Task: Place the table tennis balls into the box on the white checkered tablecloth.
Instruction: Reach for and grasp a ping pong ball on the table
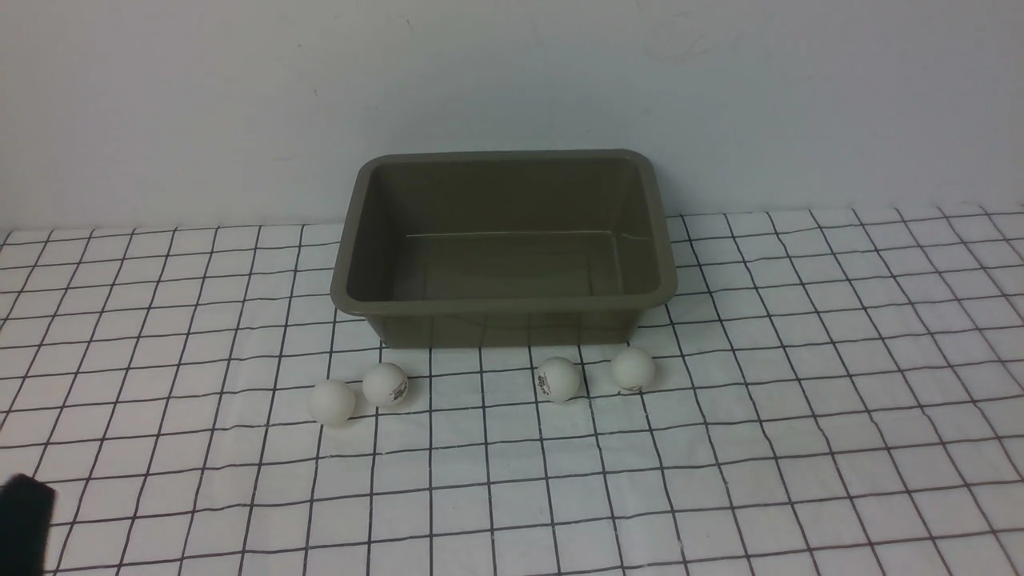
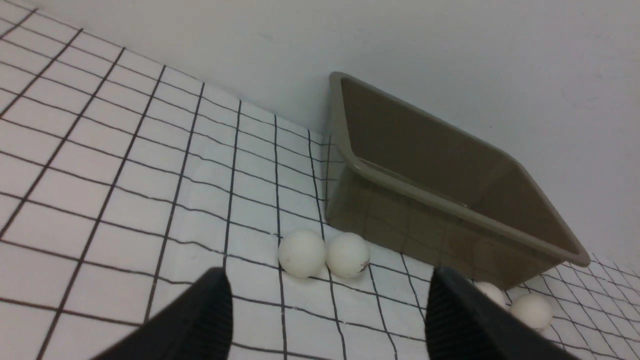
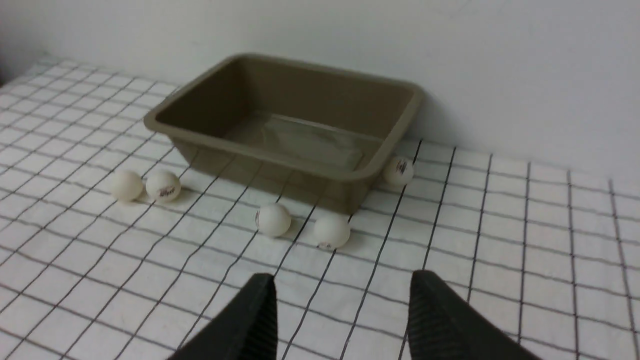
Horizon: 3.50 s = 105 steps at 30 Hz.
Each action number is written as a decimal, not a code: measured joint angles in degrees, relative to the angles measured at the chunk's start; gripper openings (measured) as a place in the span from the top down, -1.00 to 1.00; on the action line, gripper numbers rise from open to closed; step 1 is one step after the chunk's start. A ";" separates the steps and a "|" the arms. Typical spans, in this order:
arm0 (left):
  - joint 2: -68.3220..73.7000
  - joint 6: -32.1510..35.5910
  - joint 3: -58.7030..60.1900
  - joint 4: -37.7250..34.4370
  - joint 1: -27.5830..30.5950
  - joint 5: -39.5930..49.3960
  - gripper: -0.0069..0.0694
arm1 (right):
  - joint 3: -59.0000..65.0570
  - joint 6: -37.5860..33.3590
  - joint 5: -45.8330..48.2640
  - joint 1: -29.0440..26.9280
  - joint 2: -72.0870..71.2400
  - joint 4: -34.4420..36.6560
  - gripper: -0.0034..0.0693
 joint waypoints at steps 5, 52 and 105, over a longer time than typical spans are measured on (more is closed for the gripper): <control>0.00 13.03 -0.19 -9.09 0.00 0.18 -0.41 | -5.72 -15.00 -0.19 0.00 22.04 5.64 -0.03; 0.00 32.24 0.47 -24.50 -0.12 2.02 -0.41 | -72.57 -53.35 19.85 -2.87 102.33 12.96 -0.13; 0.00 32.49 0.47 -24.68 -0.16 1.88 -0.41 | -72.61 -50.14 6.20 -5.50 100.48 12.96 -0.09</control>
